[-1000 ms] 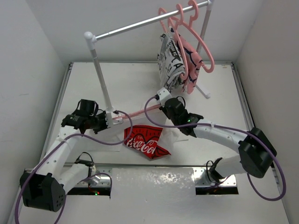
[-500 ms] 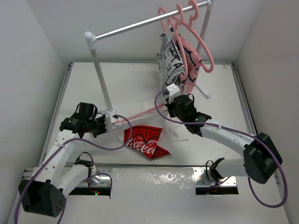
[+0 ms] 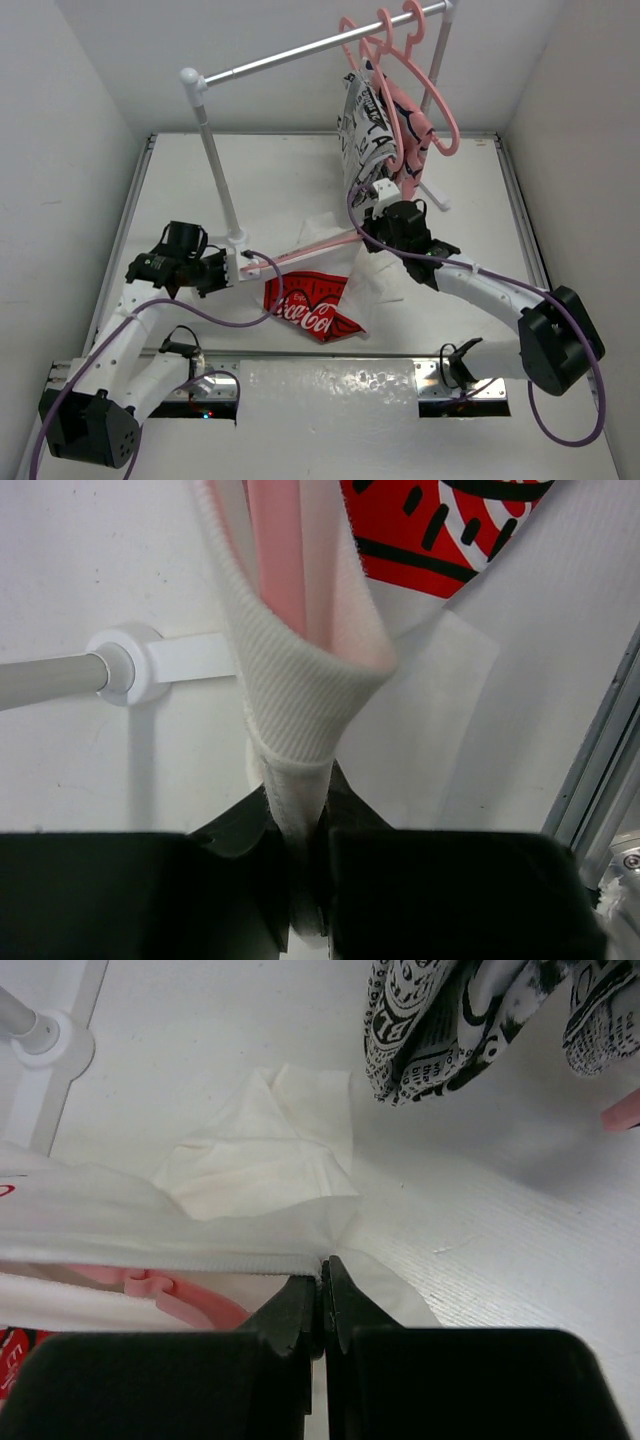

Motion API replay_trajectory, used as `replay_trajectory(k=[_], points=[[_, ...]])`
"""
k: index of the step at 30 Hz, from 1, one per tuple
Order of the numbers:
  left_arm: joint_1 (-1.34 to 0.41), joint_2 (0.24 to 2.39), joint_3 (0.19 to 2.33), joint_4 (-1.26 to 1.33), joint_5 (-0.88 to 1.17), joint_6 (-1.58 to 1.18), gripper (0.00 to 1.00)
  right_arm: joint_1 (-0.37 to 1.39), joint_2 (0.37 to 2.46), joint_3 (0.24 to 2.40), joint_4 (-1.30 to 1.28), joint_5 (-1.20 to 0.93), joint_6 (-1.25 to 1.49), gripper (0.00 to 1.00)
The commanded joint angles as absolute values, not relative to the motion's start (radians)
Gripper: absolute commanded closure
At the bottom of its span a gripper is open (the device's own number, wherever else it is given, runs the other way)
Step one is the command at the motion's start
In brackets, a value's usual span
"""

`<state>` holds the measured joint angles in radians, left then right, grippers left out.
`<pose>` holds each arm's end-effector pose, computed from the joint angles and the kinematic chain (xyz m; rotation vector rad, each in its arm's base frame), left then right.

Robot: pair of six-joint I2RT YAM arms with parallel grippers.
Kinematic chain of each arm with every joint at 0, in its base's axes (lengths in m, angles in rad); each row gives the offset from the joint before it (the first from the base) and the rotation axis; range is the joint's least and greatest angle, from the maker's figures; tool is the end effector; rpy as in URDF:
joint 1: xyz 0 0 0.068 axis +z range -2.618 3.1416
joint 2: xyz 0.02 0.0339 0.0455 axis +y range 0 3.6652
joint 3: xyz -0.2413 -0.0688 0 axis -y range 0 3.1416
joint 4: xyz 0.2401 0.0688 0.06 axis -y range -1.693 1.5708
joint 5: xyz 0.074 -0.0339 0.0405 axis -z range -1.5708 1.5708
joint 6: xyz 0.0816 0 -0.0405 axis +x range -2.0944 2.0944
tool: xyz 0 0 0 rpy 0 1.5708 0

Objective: Place the t-shirt on the hanger

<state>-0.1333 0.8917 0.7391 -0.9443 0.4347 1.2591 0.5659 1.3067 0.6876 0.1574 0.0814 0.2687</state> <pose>0.1762 -0.0583 0.1924 1.7141 1.8418 -0.1455 0.2791 0.1694 0.1868 -0.2535 2.0438 0.4402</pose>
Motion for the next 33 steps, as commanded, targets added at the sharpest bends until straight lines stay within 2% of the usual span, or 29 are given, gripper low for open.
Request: replay_trajectory(k=[1, 4, 8, 13, 20, 24, 25, 26, 30, 33], points=[[-0.117, 0.867, 0.784, -1.072, 0.408, 1.272, 1.00, 0.492, 1.295, 0.670, 0.198, 0.216, 0.323, 1.00], [-0.118, 0.897, 0.775, -1.043, 0.326, 1.226, 1.00, 0.495, 1.289, 0.692, 0.180, 0.231, 0.312, 1.00], [-0.117, 0.946, 0.726, -0.976, 0.172, 1.177, 1.00, 0.541, 1.273, 0.733, 0.095, 0.385, 0.198, 1.00], [-0.118, 0.972, 0.673, -0.908, 0.095, 1.169, 1.00, 0.676, 1.288, 0.772, 0.041, 0.570, 0.048, 1.00], [-0.140, 1.037, 0.683, -0.862, 0.029, 1.132, 1.00, 0.785, 1.365, 0.845, 0.034, 0.646, -0.055, 1.00], [-0.140, 1.023, 0.755, -0.871, 0.190, 1.101, 1.00, 0.839, 1.359, 0.831, 0.138, 0.418, -0.138, 1.00], [-0.140, 1.019, 0.773, -0.886, 0.233, 1.100, 1.00, 0.841, 1.352, 0.827, 0.155, 0.265, -0.141, 1.00], [-0.140, 1.011, 0.799, -0.893, 0.301, 1.100, 1.00, 0.842, 1.335, 0.816, 0.178, 0.202, -0.143, 1.00], [-0.144, 1.019, 0.827, -0.908, 0.354, 1.101, 1.00, 0.842, 1.325, 0.856, 0.154, -0.082, -0.189, 0.99], [-0.162, 1.034, 0.818, -0.911, 0.333, 1.121, 1.00, 0.841, 1.348, 0.925, 0.039, -0.237, -0.230, 0.86]])
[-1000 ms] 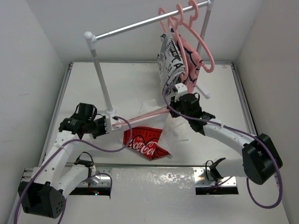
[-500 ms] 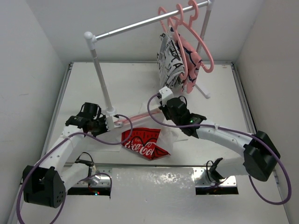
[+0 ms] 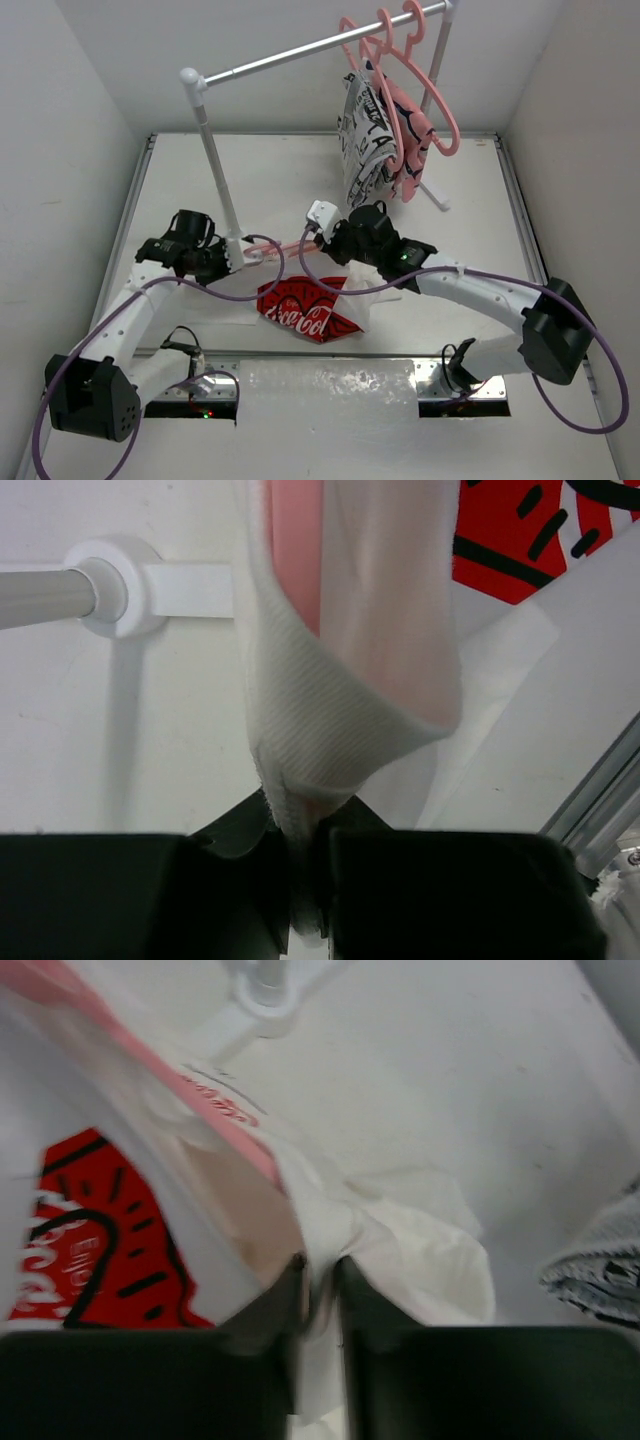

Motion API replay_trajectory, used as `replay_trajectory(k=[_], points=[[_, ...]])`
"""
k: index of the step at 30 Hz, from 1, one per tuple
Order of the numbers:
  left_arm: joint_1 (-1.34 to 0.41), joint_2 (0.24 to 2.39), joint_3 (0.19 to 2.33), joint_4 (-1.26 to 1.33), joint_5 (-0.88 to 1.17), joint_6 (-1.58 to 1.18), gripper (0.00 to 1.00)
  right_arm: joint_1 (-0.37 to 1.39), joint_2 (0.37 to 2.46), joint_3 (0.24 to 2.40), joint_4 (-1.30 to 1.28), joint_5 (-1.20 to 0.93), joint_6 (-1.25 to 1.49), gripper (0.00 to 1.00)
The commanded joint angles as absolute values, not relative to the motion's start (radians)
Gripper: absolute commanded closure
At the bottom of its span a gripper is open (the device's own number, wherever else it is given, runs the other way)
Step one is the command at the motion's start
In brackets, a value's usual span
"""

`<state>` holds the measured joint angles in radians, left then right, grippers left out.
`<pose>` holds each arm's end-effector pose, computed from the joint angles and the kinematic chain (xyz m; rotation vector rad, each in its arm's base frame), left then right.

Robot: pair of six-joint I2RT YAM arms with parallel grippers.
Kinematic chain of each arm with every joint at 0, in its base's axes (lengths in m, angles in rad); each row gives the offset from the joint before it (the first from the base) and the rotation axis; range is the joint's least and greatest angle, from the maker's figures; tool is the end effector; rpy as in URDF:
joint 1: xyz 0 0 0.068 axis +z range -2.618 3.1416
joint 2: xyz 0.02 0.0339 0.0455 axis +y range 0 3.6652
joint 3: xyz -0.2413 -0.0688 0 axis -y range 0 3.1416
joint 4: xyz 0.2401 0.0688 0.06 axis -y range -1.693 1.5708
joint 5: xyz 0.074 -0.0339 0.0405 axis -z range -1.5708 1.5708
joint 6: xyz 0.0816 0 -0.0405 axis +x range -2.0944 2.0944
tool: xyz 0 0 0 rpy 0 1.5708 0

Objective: Place the t-shirt on the hanger

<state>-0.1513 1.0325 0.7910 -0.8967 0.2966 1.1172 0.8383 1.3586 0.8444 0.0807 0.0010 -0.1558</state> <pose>0.2015 -0.0549 0.1835 1.6239 2.0621 -0.0794 0.2334 0.2594 0.2182 -0.9679 1.7856 0.4334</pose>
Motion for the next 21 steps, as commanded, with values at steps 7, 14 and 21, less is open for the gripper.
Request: replay_trajectory(k=[7, 14, 21], points=[[-0.179, 1.052, 0.847, -0.914, 0.342, 1.140, 1.00, 0.836, 1.344, 1.080, -0.184, -0.308, -0.319, 0.29], [-0.181, 1.049, 0.890, -0.986, 0.448, 1.212, 1.00, 0.734, 1.431, 1.169, -0.386, -0.487, -0.460, 0.23], [-0.181, 1.026, 0.923, -1.039, 0.563, 1.233, 1.00, 0.718, 1.558, 1.230, -0.348, -0.580, -0.489, 0.25]])
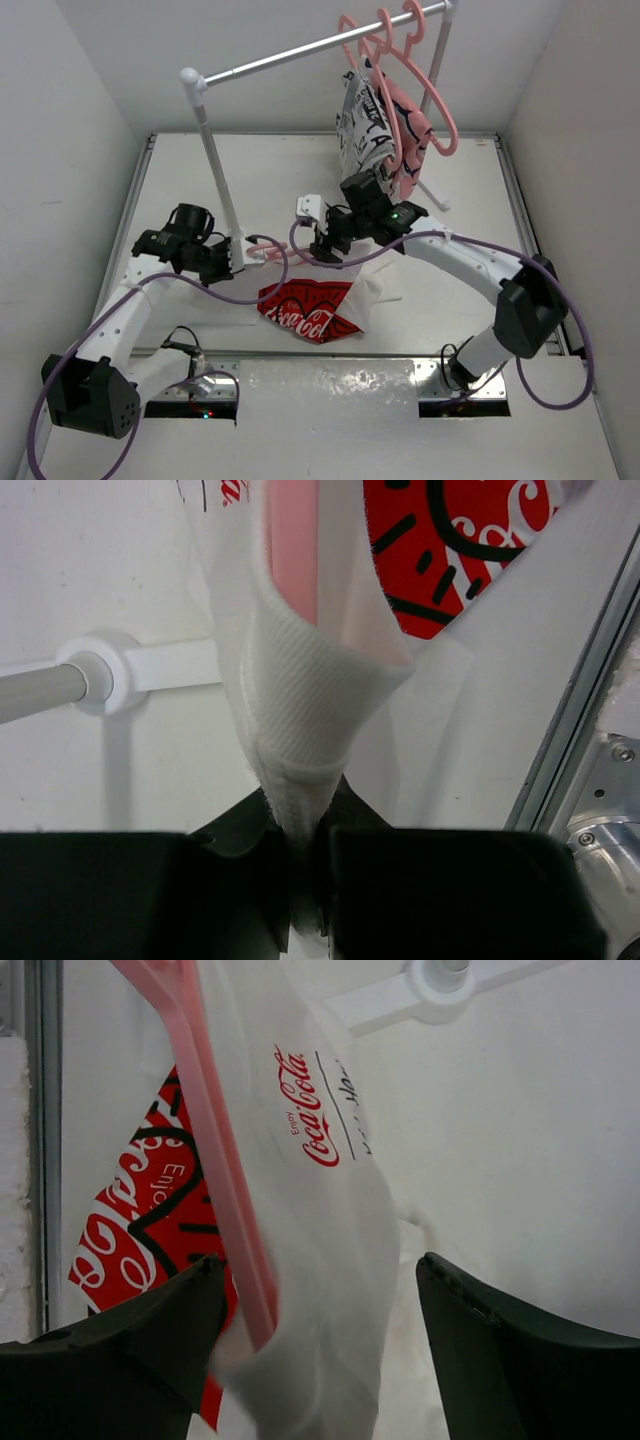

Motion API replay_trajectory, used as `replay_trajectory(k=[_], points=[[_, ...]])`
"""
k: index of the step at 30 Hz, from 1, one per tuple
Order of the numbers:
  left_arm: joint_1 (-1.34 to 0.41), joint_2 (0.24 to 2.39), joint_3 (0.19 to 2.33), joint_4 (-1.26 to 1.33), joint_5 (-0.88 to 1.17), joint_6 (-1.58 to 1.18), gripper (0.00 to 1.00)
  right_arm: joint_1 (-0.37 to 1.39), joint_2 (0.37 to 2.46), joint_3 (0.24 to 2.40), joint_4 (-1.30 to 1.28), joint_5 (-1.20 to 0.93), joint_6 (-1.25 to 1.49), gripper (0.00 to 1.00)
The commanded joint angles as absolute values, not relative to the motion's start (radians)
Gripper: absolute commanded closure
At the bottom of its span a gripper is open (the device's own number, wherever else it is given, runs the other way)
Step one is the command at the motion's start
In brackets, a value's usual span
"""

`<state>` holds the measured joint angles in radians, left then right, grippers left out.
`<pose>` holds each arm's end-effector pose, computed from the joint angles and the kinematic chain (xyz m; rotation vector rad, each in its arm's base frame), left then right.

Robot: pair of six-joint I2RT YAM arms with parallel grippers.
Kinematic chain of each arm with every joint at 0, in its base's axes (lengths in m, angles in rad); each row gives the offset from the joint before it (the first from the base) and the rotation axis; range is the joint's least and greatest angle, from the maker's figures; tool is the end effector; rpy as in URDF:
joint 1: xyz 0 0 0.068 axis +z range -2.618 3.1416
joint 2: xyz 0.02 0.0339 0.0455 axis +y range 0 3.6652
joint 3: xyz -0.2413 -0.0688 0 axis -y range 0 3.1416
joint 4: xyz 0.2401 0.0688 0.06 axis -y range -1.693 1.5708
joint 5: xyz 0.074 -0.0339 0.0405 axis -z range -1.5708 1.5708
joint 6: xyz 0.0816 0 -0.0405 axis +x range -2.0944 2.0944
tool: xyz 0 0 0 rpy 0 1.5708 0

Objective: Place the t-shirt on the hanger
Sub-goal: Place the T-shirt on the hanger, then place the hanger at the clothesline.

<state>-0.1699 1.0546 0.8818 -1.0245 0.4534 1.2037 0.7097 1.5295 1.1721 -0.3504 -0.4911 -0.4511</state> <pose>0.1926 -0.0693 0.2040 1.7262 1.9275 -0.2770 0.2532 0.2682 0.2319 -1.4551 1.7442 0.6947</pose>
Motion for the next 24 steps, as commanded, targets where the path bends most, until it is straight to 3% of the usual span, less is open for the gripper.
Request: replay_trajectory(k=[1, 3, 5, 6, 7, 10, 12, 13, 14, 17, 19, 20, 24], points=[[-0.181, 1.029, 0.926, -1.035, 0.563, 1.230, 1.00, 0.718, 1.590, 1.253, -0.359, -0.600, -0.488, 0.25], [-0.181, 1.031, 0.933, -1.023, 0.555, 1.209, 1.00, 0.719, 1.618, 1.272, -0.365, -0.624, -0.465, 0.27], [-0.181, 1.034, 0.943, -1.019, 0.557, 1.201, 1.00, 0.721, 1.650, 1.279, -0.333, -0.640, -0.398, 0.41], [-0.181, 1.034, 0.953, -1.017, 0.566, 1.198, 1.00, 0.721, 1.657, 1.281, -0.321, -0.644, -0.370, 0.51], [-0.179, 1.037, 0.959, -1.017, 0.572, 1.190, 1.00, 0.718, 1.660, 1.284, -0.313, -0.667, -0.324, 0.73], [-0.173, 1.034, 0.976, -1.009, 0.569, 1.163, 1.00, 0.694, 1.629, 1.275, -0.314, -0.721, -0.261, 1.00], [-0.173, 1.022, 0.959, -0.999, 0.542, 1.169, 0.99, 0.672, 1.588, 1.199, -0.290, -0.748, -0.235, 1.00], [-0.173, 1.014, 0.948, -0.988, 0.531, 1.170, 0.94, 0.658, 1.563, 1.166, -0.279, -0.755, -0.229, 1.00], [-0.173, 1.005, 0.934, -0.950, 0.516, 1.164, 0.80, 0.655, 1.539, 1.137, -0.264, -0.752, -0.227, 1.00], [-0.175, 1.000, 0.890, -0.832, 0.398, 1.090, 0.50, 0.655, 1.435, 1.022, -0.246, -0.750, -0.227, 1.00], [-0.175, 1.018, 0.899, -0.813, 0.377, 1.074, 0.45, 0.655, 1.401, 0.988, -0.209, -0.753, -0.180, 1.00], [-0.175, 1.028, 0.911, -0.798, 0.380, 1.053, 0.35, 0.655, 1.388, 0.965, -0.206, -0.755, -0.167, 1.00], [-0.173, 1.002, 0.927, -0.743, 0.448, 0.962, 0.25, 0.643, 1.324, 0.911, -0.235, -0.671, -0.129, 1.00]])
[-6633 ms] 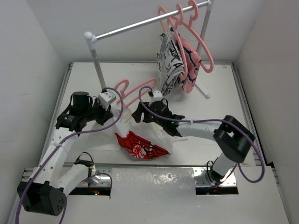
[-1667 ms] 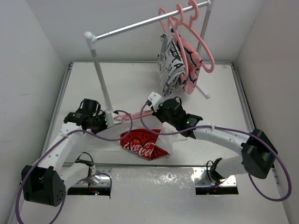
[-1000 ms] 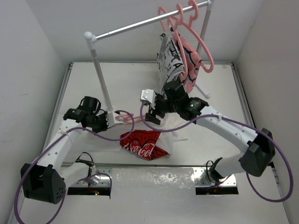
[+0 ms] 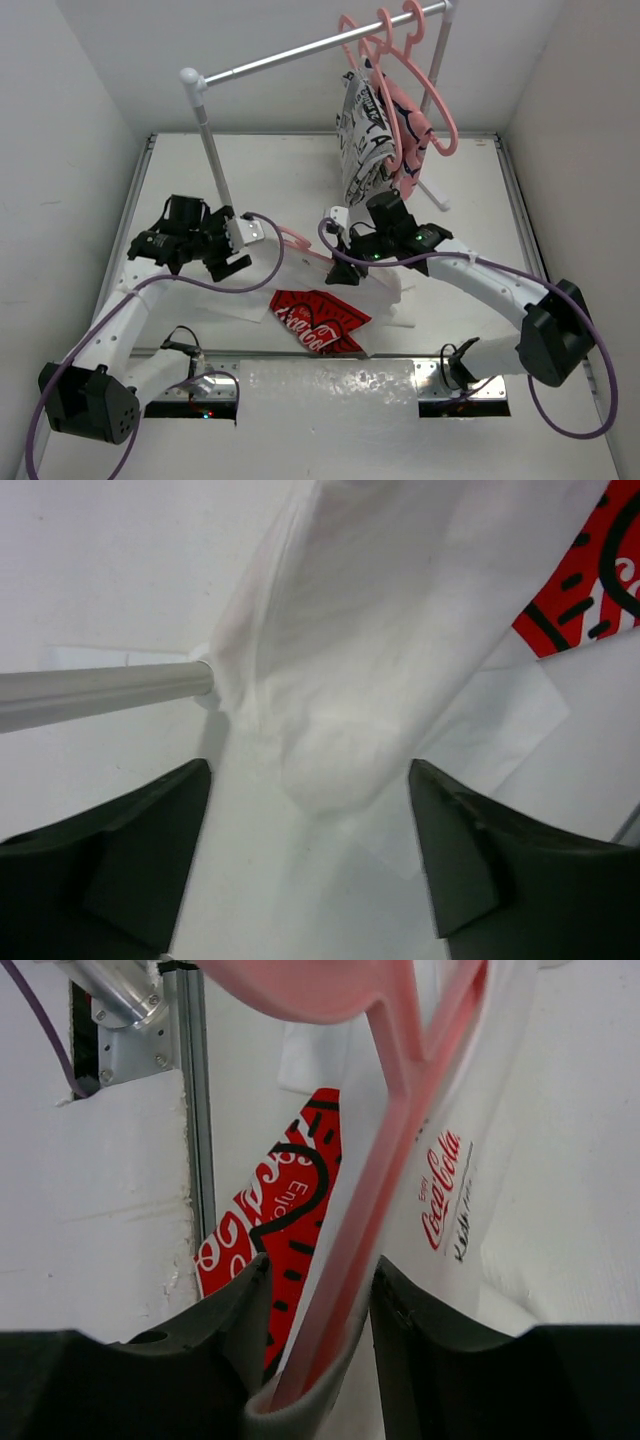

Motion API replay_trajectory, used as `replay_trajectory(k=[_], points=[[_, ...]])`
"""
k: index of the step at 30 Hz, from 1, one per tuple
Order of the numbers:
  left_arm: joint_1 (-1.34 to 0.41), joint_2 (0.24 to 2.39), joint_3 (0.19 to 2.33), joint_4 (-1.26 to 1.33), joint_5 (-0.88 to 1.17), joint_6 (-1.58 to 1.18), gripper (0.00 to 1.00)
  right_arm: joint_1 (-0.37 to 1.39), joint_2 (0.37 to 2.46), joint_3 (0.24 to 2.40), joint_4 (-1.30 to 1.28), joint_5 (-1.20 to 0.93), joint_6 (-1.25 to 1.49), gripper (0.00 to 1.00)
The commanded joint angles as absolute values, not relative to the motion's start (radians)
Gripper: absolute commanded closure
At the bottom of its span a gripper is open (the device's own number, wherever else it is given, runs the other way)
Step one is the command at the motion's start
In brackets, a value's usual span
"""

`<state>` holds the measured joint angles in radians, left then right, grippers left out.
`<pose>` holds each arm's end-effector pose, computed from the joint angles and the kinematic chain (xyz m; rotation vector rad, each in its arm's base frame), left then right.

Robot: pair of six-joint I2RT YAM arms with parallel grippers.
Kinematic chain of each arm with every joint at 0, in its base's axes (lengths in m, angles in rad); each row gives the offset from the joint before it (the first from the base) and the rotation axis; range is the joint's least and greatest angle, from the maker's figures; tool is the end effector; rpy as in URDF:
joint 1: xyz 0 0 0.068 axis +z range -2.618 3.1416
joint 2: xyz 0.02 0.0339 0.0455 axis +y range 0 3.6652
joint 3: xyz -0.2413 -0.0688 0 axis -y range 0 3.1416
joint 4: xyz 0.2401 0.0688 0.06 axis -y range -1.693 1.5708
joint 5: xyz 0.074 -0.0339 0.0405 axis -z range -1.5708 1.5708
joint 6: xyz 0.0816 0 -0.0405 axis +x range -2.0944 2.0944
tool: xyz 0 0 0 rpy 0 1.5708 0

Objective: Place the t-shirt on the hanger
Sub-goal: Place the hanger at the clothesline.

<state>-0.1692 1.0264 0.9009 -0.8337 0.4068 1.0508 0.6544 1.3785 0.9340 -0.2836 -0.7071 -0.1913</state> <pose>0.2176 -0.0699 0.2274 1.5158 1.8937 -0.1255 0.2200 0.2356 0.2108 -1.2747 1.9172 1.0495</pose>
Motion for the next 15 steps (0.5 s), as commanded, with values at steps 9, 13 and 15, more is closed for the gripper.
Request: replay_trajectory(k=[9, 13, 15], points=[[-0.164, 0.924, 0.940, -0.660, 0.437, 0.784, 0.15, 0.598, 1.152, 0.954, -0.319, -0.416, 0.023, 1.00], [-0.164, 0.864, 0.975, -0.598, 0.439, 0.652, 0.15, 0.597, 1.121, 1.050, -0.383, -0.322, 0.074, 1.00], [-0.164, 0.847, 0.985, -0.560, 0.425, 0.608, 0.15, 0.597, 1.112, 1.081, -0.379, -0.292, 0.128, 1.00]])
